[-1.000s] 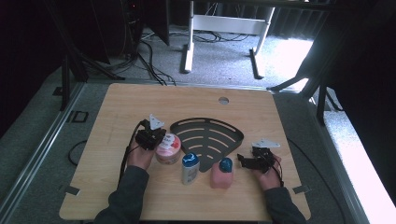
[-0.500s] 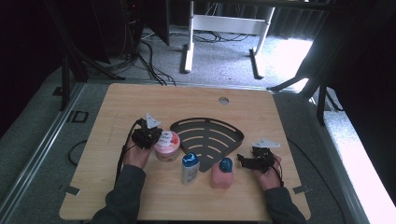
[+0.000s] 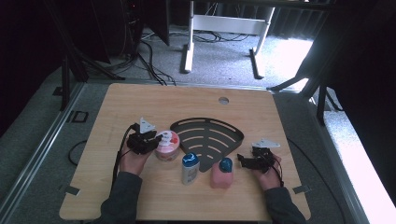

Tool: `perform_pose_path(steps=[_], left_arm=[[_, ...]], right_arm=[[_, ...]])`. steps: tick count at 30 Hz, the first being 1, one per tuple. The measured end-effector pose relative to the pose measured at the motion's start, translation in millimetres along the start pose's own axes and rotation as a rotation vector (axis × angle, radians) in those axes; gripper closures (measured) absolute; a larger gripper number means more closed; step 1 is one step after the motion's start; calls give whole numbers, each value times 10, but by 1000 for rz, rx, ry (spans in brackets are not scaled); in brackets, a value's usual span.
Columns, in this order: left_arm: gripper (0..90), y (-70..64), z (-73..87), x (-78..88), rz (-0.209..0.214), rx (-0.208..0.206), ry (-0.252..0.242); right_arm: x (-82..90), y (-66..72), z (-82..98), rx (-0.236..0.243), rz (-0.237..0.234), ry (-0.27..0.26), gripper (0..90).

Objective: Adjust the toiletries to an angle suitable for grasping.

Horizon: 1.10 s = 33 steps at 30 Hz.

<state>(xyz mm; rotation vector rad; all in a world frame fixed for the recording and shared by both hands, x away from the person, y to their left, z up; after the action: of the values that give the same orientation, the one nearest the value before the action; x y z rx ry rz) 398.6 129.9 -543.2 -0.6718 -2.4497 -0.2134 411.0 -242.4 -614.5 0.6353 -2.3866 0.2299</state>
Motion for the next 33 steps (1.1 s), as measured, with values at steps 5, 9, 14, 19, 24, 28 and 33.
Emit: perform_pose_path(steps=[5, 9, 14, 19, 24, 28, 33], left_arm=[[594, -102, 27, 102, 46, 4, -39], [571, -235, -1, 203, 91, -14, -70], [554, -463, -32, 314, 150, -57, -98], [552, -681, -8, 392, 219, -93, -99], [549, -837, 106, 459, 270, -120, -78], [540, -929, 192, 501, 308, -126, -74], [517, -1087, 300, 516, 371, -157, -50]], right_arm=[[0, 1, 0, 0, 0, 0, 203], [7, 12, 6, 2, -4, 0, 201], [32, 26, 19, 3, -6, -6, 260], [117, 74, 39, 16, -33, -5, 478], [327, 251, 4, 53, -119, -51, 720], [472, 407, -29, 85, -172, -82, 876], [598, 620, 9, 123, -243, -83, 900]])
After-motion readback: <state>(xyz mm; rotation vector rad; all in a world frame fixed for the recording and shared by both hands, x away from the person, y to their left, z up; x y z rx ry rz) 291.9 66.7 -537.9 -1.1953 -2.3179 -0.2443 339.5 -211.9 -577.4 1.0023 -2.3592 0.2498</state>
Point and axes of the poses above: each handheld gripper's, and its own axes: x roughly backward along the jaws, z roughly out of its underside, y roughly to its left, the point moved 8 cm from there along -x, roughly forward along the jaws, and after that the axes turned 4 degrees about -y, right-handed, at the moved point
